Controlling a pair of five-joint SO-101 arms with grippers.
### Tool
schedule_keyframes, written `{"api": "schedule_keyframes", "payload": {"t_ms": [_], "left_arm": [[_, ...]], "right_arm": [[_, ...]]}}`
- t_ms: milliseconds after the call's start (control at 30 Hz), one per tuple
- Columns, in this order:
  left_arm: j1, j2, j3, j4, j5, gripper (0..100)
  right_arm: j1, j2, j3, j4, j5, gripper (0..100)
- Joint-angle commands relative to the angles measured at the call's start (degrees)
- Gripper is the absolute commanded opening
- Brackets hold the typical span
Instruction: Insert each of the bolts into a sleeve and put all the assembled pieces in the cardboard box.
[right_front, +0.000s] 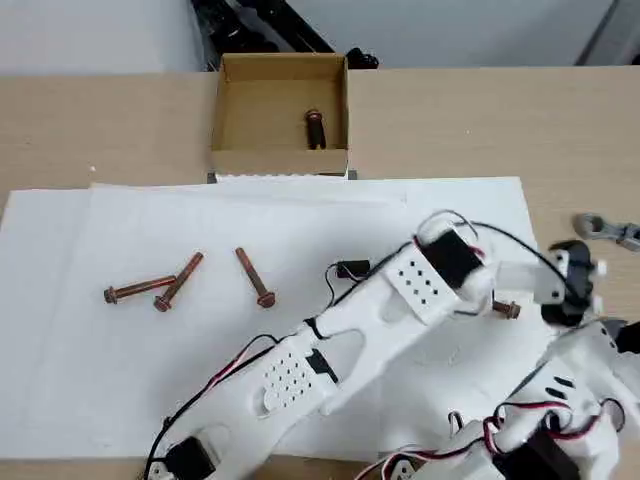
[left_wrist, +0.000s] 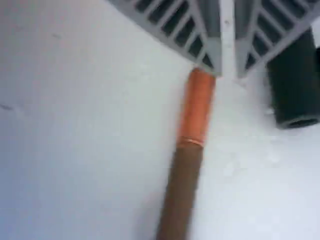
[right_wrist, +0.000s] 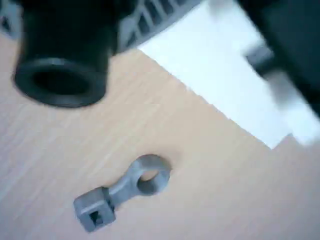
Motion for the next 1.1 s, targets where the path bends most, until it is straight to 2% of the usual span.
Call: {"api": "schedule_keyframes", "payload": {"t_ms": [0, 167, 800, 1067], "left_arm": [[-0.3, -0.4, -2.2, -4.1, 4.0, 4], [-0.1, 1.8, 1.7, -9.1, 4.0, 14], [2.6, 4.0, 2.2, -6.9, -0.4, 15], [2.9, 4.0, 2.2, -6.9, -0.4, 15]], "right_arm": [[-0.7, -0.4, -0.7, 0.1, -0.6, 0.2], [-0.7, -0.4, -0.7, 0.1, -0.4, 0.2], [-0.9, -0.4, -0.7, 0.2, -0.3, 0.2], [-0.9, -0.5, -3.7, 6.0, -0.3, 0.2]]}}
